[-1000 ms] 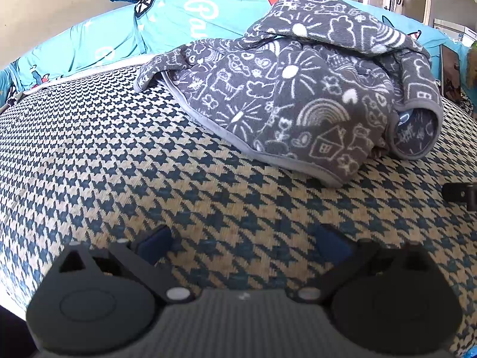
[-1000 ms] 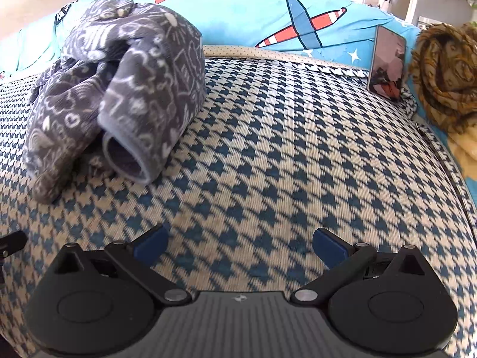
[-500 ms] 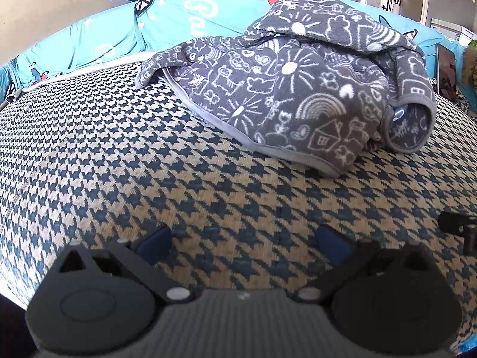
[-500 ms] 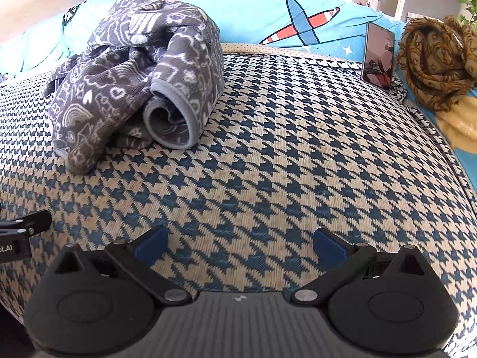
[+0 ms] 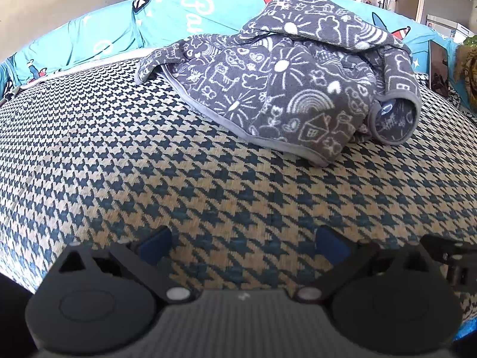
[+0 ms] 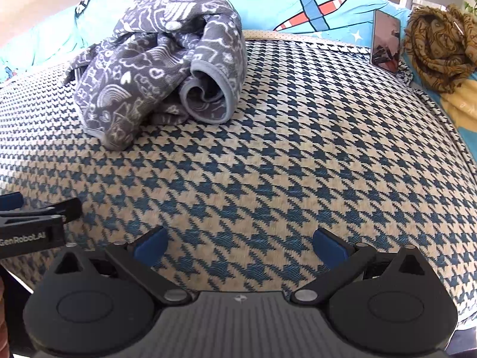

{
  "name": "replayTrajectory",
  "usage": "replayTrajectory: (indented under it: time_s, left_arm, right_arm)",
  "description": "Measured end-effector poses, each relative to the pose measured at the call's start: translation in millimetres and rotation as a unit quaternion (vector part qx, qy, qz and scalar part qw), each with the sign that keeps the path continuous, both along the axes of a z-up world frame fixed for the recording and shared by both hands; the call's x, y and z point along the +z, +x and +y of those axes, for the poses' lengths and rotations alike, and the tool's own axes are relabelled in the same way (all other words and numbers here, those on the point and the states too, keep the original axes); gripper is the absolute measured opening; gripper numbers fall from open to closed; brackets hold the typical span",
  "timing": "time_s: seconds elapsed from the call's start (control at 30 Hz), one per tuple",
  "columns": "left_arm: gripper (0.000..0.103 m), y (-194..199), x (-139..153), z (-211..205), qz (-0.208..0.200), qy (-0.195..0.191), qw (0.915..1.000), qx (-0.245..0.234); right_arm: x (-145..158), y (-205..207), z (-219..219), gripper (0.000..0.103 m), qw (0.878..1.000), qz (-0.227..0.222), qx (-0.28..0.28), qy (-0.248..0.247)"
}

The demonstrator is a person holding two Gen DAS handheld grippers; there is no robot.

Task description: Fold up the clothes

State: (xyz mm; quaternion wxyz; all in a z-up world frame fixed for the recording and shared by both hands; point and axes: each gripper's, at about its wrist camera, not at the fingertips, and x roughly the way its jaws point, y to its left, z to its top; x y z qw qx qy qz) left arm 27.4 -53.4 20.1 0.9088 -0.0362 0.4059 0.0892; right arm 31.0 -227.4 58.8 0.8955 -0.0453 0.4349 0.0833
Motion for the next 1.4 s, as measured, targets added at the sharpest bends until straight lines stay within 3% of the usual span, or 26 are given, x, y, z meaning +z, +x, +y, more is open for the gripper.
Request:
replayTrajectory:
  time_s: [0.43,1.4]
  left_arm:
    - [0.103,-9.8,23.6,11.5,-0.017,-0.006,0.9994,0.028]
    - [0.103,-13.2,25.6,21.6,-0.010,-0.028,0.9991,0.030]
  right_arm:
    - [8.2,-0.1,5.2,0.103,0.999,-0.006,0.007,0.035]
    - [6.5,7.6,17.9,0.103,0.999,0.004,0.016,0.050]
